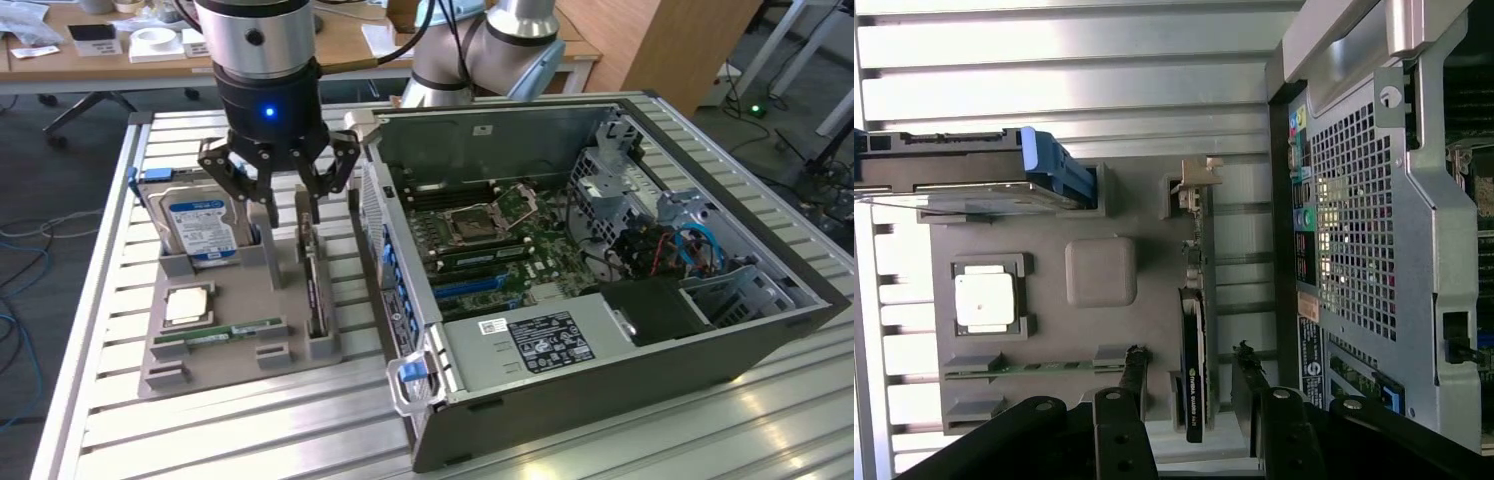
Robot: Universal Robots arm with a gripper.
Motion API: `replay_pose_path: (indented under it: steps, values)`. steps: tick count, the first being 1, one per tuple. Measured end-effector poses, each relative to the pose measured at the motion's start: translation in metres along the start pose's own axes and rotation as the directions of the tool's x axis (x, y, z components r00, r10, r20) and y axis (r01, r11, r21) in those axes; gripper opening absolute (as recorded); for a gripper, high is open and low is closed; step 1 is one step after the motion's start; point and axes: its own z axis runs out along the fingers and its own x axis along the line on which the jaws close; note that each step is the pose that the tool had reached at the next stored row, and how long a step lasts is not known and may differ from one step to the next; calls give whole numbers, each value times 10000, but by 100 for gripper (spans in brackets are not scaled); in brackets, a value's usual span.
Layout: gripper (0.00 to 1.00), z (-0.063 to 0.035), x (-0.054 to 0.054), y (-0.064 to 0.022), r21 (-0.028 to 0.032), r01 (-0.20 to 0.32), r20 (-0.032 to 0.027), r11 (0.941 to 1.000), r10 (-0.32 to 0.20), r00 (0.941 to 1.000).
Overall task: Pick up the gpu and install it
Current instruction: 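Pick up the gpu and move the gpu toward the slot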
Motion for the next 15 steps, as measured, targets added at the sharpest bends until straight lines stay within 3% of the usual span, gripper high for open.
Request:
replay_pose_path:
  steps: [15]
  values:
    - [47,30,-7,-1,-1,0,0,10000,0,10000]
